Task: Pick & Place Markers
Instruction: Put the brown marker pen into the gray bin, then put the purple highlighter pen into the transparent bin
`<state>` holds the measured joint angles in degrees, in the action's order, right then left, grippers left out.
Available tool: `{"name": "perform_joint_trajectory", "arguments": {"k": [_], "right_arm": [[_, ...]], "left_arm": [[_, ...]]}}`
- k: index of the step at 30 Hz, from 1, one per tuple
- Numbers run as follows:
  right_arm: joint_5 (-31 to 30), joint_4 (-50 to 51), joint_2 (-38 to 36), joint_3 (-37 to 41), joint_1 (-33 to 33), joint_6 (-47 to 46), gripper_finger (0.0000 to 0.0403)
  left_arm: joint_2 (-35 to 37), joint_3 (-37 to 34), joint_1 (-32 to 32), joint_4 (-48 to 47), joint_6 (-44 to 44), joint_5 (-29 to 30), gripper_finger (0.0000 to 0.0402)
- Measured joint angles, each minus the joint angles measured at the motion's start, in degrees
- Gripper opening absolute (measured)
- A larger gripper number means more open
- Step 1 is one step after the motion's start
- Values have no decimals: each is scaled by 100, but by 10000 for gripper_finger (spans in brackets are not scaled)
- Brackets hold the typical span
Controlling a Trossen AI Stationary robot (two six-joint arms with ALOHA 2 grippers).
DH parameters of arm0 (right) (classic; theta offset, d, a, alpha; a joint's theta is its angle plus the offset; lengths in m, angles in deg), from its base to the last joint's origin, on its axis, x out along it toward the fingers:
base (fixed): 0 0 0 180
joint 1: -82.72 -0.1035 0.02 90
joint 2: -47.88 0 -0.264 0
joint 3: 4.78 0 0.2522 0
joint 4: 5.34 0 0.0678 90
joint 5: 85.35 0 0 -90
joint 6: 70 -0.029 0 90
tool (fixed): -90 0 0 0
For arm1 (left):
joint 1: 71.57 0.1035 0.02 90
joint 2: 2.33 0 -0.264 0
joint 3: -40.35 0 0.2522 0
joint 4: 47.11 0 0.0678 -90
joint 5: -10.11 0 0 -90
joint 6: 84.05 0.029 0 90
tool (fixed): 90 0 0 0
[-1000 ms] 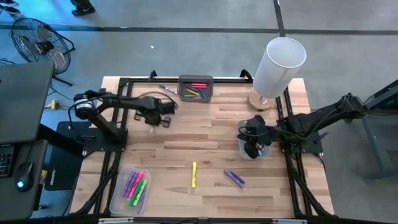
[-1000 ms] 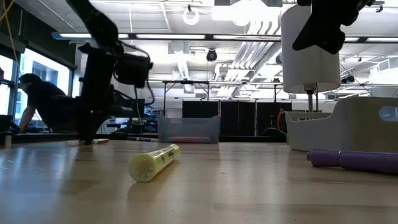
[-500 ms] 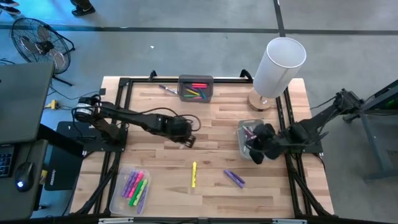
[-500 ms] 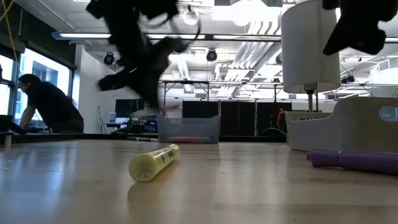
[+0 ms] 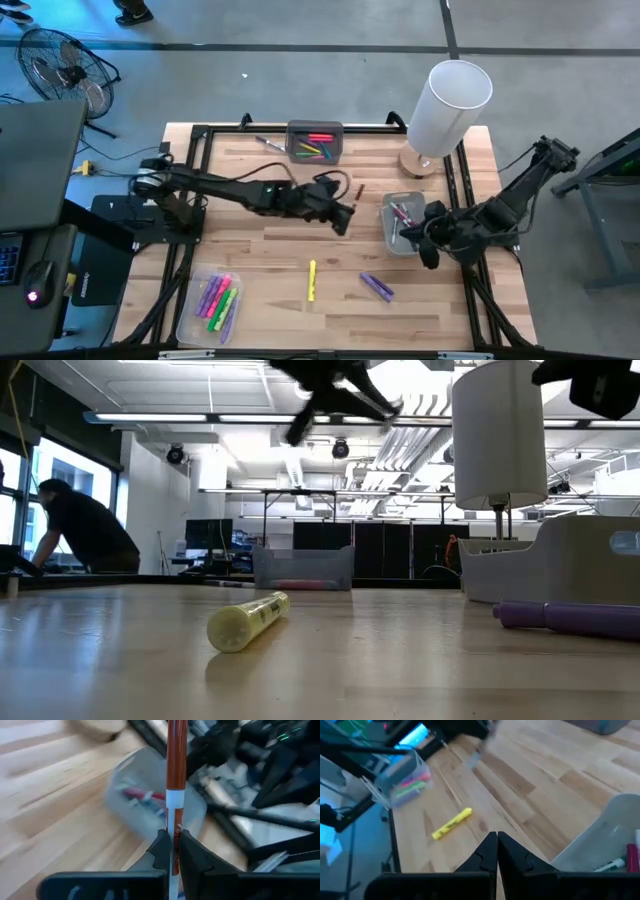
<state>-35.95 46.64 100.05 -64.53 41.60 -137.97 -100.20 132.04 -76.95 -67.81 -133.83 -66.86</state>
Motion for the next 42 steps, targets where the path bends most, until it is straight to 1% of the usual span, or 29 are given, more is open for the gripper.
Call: {"name": "perform_joint_trajectory", "arguments": {"k": [2,4,9,11,13,18,20,23,25,27,31,34,36,37,38,39,41,42], "right_arm": [[-27,-37,-104,0,-23,78,0],[-32,-93,-183,-3,-24,145,0],[-24,-120,-280,-3,-24,238,0],[-14,-114,-308,-3,-24,241,0],[70,-71,-318,-3,-24,241,0],[280,48,-318,-3,-28,241,0],[373,99,-318,-3,-28,241,0],[393,213,-318,-4,-28,241,0],[396,257,-318,-3,-26,230,0],[413,310,-318,-3,-25,193,0],[506,321,-311,-3,-26,157,0],[458,359,-307,-3,-25,60,0],[358,355,-304,-3,-13,-8,0],[320,367,-298,-3,-13,-52,0],[261,371,-298,-3,-11,-76,0],[194,369,-291,-3,-11,-84,0],[70,369,-261,-3,10,-144,0],[39,359,-237,-3,33,-159,0]], "left_arm": [[-422,497,134,168,-36,-260,2],[-830,928,263,76,-217,-475,3],[-1929,2103,612,-92,-1053,-1129,3],[-2192,2401,693,-365,-1111,-1504,3],[-2475,2729,734,-210,-1066,-1755,2],[-2643,3018,718,-303,-739,-1828,2],[-2600,3045,760,-268,-367,-1827,1],[-2579,3037,854,-527,226,-1895,1],[-2476,3014,926,-932,503,-2018,1],[-2383,3053,990,-1224,627,-1984,1],[-2205,3010,1121,-2445,849,-1997,1],[-2117,2898,1211,-2648,1121,-1867,0],[-1842,2588,1272,-2919,1279,-1856,0],[-1715,2434,1315,-2912,1347,-1856,0],[-1594,2261,1346,-2663,1384,-1859,0],[-1413,2008,1381,-2557,1401,-1859,0],[-975,1377,1446,-2704,1424,-1848,0],[-788,1059,1454,-2566,1452,-1817,0]]}}
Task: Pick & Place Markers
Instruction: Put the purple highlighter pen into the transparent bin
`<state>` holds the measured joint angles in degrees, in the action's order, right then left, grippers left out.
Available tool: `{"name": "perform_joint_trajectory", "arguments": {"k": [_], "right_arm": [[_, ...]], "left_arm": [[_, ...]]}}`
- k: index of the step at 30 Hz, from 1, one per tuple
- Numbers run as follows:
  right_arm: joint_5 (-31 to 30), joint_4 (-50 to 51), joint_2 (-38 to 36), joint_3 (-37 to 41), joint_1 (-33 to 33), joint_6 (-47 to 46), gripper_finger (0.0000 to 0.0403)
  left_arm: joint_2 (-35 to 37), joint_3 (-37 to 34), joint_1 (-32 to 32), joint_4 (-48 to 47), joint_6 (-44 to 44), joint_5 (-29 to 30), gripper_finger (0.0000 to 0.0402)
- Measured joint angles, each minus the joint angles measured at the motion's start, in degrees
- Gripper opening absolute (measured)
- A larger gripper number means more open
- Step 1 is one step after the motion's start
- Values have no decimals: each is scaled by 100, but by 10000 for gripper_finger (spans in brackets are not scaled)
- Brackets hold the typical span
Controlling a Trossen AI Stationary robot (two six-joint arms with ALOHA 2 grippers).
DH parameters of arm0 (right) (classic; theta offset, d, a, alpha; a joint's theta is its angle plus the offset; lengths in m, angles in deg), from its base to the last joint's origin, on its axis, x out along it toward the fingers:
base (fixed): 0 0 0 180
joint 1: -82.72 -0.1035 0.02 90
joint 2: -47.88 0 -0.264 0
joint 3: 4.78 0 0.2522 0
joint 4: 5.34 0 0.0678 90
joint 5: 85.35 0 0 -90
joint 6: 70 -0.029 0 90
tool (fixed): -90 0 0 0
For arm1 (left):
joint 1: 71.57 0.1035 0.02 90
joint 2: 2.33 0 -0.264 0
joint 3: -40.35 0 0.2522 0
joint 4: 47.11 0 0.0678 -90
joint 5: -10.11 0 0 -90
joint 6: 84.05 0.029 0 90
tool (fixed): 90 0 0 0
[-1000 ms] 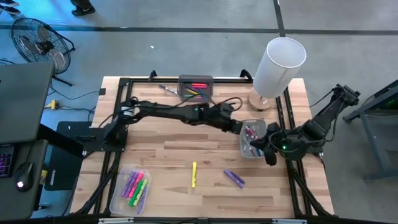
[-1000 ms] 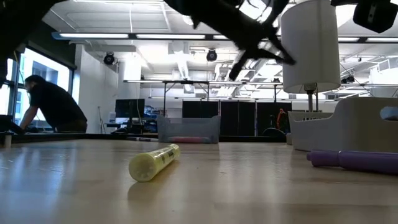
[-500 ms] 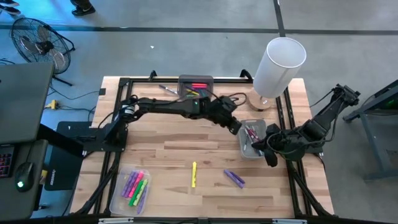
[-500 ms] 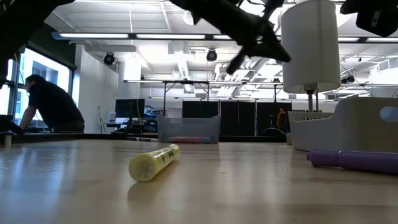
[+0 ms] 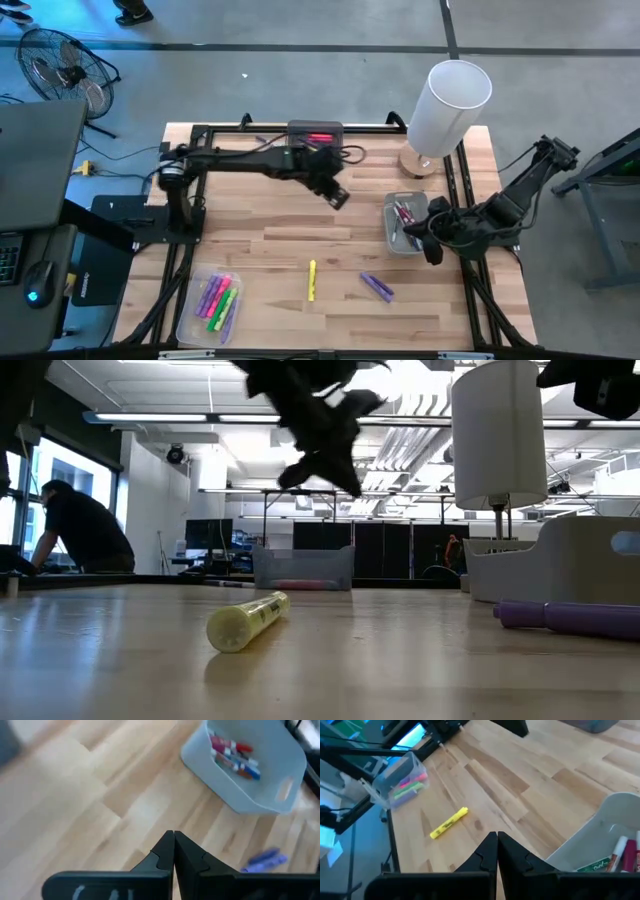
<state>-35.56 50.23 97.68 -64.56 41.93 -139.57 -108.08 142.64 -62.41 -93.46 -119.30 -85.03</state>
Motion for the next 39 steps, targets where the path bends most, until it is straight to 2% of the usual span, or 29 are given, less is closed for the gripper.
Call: {"name": "perform_joint_trajectory", "arguments": {"k": [6,10,15,19,22,25,32,35,39], "right_arm": [[-22,-106,248,0,366,-6,0],[31,-643,551,0,706,84,0],[138,-1489,1278,-153,1198,103,0],[397,-1380,2216,-945,1540,321,0],[820,-922,3045,-1830,1758,524,0],[1501,-151,3919,-2896,1933,597,0],[3295,2577,5960,-5162,2095,357,1],[3961,3171,6604,-5688,2066,307,9],[4504,3253,7075,-5807,1948,293,44]], "left_arm": [[1549,-2090,-79,739,38,221,0],[2593,-3335,-363,719,45,424,0],[3987,-4533,-714,813,-79,756,0],[5021,-5186,-859,836,29,1039,0],[5770,-5515,-885,848,169,1049,0],[6263,-5719,-882,854,350,1049,0],[6741,-5829,-880,581,789,987,0],[6742,-5829,-880,426,813,989,0],[6717,-5829,-880,340,816,979,0]]}}
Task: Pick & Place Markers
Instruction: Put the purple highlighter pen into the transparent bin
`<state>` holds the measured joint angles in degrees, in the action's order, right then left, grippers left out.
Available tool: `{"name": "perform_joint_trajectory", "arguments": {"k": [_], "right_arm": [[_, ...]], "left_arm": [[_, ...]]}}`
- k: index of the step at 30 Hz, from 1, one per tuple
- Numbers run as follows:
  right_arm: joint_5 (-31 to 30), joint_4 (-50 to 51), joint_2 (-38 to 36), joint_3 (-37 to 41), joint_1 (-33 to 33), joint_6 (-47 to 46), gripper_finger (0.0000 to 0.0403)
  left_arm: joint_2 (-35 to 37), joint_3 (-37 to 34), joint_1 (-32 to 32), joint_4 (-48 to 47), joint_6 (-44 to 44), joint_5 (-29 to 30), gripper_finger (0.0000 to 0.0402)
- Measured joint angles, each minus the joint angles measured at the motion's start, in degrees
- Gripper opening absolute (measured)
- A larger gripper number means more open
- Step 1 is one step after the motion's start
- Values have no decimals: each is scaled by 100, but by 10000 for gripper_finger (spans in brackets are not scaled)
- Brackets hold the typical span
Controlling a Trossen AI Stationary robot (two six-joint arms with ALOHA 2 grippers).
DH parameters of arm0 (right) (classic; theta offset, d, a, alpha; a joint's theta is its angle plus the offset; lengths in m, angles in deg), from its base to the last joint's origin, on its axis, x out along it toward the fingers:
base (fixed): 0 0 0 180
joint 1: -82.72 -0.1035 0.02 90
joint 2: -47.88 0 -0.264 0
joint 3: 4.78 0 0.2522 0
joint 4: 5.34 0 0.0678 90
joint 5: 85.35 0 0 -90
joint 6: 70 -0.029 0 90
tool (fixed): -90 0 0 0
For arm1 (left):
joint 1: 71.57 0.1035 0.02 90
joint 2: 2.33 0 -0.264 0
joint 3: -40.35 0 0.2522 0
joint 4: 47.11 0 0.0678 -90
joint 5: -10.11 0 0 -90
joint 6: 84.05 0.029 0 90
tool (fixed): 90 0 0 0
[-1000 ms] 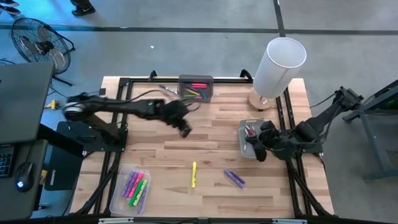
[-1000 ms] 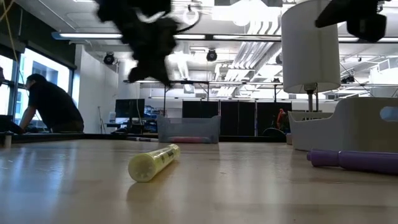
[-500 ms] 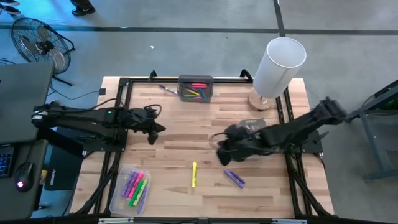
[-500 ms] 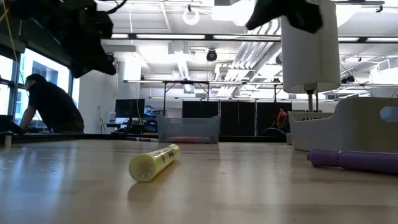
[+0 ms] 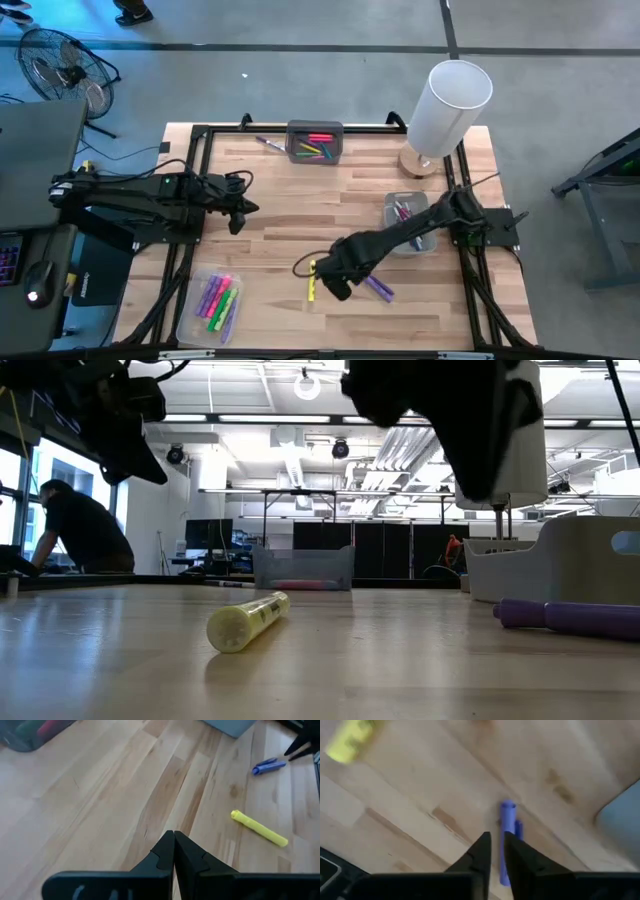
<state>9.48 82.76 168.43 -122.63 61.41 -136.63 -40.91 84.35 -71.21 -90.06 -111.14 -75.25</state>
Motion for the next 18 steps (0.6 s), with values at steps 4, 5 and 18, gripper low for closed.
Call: {"name": "perform_joint_trajectory", "arguments": {"k": [4,5,18], "right_arm": [[5,-251,167,281,-76,-40,90],[2,-353,171,390,-79,-28,101],[280,-1840,134,1790,-86,98,129]], "left_arm": [[-31,0,0,-16,2,-2,0],[-30,0,0,-13,2,-2,0],[-32,0,0,-15,-15,-10,0]]}}
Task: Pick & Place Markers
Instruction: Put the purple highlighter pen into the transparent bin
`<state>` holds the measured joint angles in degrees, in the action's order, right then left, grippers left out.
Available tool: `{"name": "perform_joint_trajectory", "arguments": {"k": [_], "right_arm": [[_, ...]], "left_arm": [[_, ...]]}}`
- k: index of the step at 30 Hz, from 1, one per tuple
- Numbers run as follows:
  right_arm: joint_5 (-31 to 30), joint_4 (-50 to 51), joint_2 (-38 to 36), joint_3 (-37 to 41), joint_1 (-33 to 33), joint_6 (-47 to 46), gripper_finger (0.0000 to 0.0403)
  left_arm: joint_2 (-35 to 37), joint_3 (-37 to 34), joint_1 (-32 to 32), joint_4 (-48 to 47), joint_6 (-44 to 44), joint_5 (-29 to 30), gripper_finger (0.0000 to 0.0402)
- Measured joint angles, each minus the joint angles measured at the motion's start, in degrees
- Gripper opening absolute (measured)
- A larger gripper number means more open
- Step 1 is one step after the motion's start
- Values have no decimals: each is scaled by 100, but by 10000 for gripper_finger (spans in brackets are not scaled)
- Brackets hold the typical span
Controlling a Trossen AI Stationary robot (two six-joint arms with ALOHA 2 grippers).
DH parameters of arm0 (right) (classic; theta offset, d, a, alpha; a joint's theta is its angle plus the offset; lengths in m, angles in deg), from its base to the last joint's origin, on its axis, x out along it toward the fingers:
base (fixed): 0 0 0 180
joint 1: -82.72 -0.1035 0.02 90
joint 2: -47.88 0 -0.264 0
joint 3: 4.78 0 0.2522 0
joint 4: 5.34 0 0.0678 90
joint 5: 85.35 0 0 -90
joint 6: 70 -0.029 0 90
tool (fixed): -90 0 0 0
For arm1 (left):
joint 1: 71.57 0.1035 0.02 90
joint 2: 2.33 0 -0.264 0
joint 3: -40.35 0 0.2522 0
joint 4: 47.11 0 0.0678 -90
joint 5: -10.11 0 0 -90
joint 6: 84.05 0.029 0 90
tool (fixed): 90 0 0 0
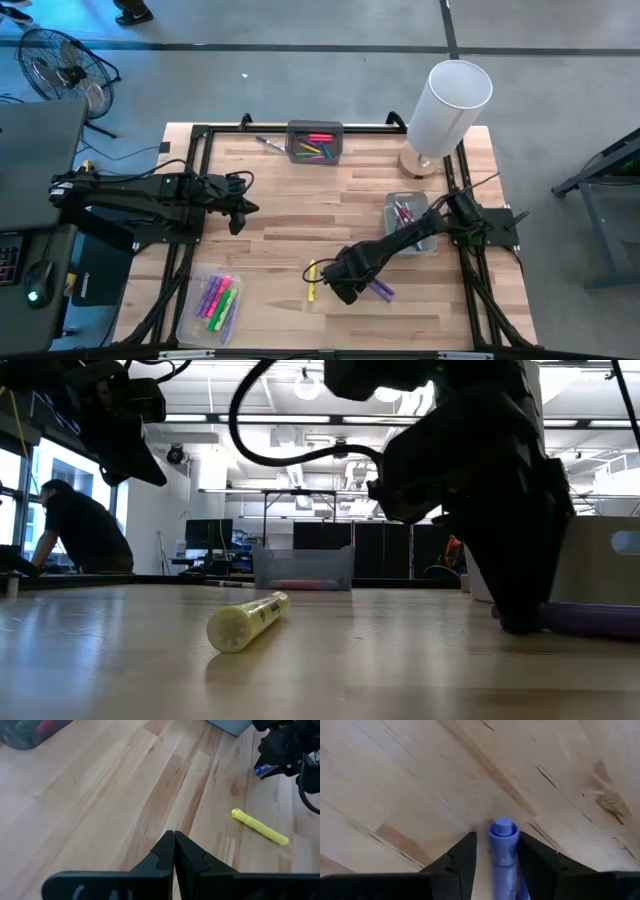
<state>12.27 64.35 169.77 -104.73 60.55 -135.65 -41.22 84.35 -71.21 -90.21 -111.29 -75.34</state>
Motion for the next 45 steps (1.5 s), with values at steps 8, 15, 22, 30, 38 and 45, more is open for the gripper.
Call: {"name": "perform_joint_trajectory", "arguments": {"k": [8,15,22,30,38,45], "right_arm": [[-458,-134,-46,-148,14,358,64],[-912,-231,-782,-388,321,1061,47],[-2168,-835,-2141,-397,630,1812,61],[-3250,-3175,-2997,-401,837,3860,57],[-3282,-4590,-3040,-399,1069,4816,59],[-3407,-4516,-3036,-398,1209,4814,61]], "left_arm": [[0,0,0,105,-189,40,1],[-15,0,-2,452,-453,236,52],[-338,7,-4,1853,-454,48,170],[-1312,7,-7,5182,-29,-702,260],[-2336,477,-4,6428,71,-907,268],[-2864,1084,-11,6382,440,-1319,269]]}}
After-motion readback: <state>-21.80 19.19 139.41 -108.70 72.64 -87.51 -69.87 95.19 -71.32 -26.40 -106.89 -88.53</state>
